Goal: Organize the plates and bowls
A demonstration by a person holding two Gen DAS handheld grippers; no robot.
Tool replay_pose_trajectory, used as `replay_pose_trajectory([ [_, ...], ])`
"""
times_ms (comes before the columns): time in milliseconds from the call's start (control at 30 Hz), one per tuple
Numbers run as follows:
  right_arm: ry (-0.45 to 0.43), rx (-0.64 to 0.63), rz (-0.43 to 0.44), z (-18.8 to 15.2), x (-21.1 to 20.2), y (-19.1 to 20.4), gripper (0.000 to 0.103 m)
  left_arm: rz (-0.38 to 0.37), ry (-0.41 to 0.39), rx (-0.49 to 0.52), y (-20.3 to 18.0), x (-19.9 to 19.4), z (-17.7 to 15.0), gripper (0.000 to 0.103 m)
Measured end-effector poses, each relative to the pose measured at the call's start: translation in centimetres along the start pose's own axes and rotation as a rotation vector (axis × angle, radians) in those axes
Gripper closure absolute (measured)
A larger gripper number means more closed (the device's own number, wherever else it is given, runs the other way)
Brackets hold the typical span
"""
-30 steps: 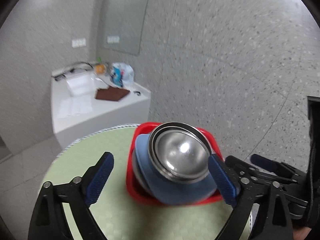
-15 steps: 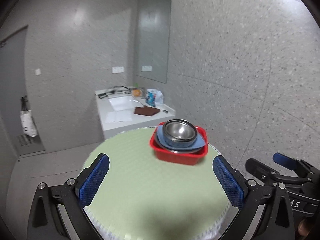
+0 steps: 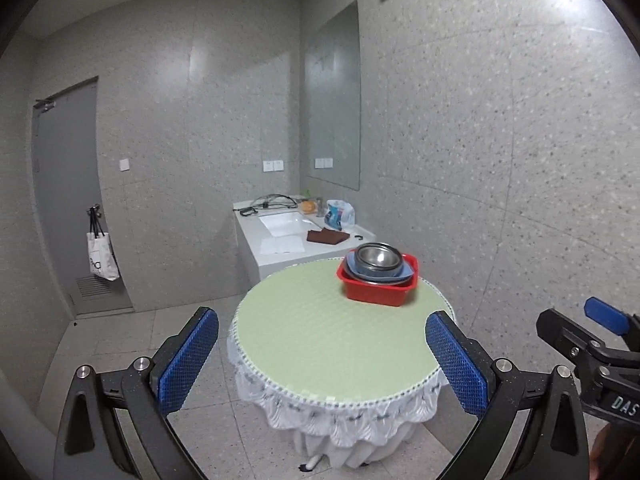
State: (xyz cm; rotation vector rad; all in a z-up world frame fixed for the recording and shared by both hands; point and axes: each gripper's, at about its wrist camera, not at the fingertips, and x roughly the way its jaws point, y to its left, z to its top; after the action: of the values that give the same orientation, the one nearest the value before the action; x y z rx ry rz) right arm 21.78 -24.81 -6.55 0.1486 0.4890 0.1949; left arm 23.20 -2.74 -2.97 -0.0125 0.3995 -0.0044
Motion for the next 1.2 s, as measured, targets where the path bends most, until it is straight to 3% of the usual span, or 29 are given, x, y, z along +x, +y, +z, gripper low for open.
replay_pose_trajectory([
  [367, -0.038, -0.033, -0.027, -4.5, -12.6, 6.4, 0.0, -0.019, -0.024, 0.005, 3.1, -18.2, -5.0, 0.001],
  [667, -0.072, -0.043, -0.054, -6.1, -19.8, 8.4, 0.0, -0.056, -0.067, 0.005, 4.1, -29.2, -7.1, 0.001],
  [867, -0.086, -0.056, -0.06, -6.9, -22.5, 8.6, 0.0, -0.054, -0.073, -0.001, 4.1, -32.3, -8.3, 0.001],
  [1200, -0.084, -0.058, -0.065, -7.8, -25.9, 7.2, 0.0, -0.049, -0.069, -0.003, 2.3, -34.3, -7.9, 0.001],
])
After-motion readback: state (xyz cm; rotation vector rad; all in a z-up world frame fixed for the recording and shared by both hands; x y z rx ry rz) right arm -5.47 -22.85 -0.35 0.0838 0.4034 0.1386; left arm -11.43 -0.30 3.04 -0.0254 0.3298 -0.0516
